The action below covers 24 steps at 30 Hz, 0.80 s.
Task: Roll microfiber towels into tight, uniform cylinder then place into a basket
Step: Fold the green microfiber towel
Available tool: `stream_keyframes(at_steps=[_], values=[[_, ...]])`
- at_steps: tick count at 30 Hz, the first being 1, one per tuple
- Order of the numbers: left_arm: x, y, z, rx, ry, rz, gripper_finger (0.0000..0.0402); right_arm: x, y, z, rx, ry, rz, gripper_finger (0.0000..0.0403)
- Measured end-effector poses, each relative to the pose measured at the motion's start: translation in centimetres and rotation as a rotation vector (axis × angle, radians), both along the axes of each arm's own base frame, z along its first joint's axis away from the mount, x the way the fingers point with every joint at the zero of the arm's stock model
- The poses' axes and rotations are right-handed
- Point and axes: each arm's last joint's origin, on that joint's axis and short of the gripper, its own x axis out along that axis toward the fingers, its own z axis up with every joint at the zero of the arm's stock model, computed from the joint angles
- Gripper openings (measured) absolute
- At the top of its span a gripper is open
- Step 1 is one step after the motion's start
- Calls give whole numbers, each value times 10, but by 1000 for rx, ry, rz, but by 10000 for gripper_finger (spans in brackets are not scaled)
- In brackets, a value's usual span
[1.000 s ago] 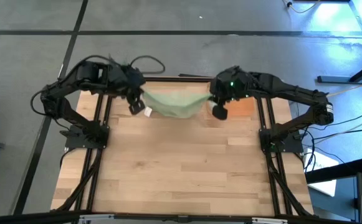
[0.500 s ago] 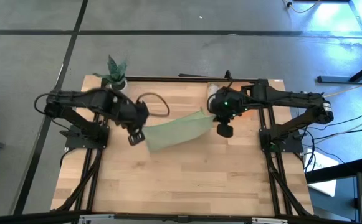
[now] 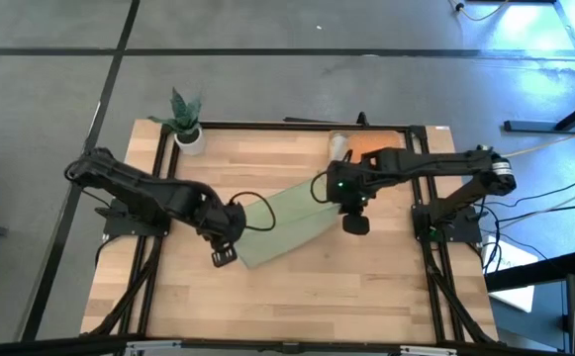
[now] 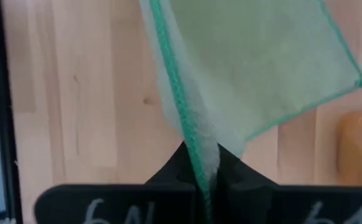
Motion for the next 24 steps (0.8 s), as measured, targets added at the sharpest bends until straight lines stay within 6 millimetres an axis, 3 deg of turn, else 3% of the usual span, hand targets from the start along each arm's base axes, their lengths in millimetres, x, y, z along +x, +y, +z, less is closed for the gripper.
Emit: stream_keyframes(at_steps=[14,24], values=[[-3,-10,-52,-44,53,106,0,37,-1,-60,-33,207,30,6],[-6,11,-79,15,119,182,0,51,-19,-93,-185,305,-38,6]])
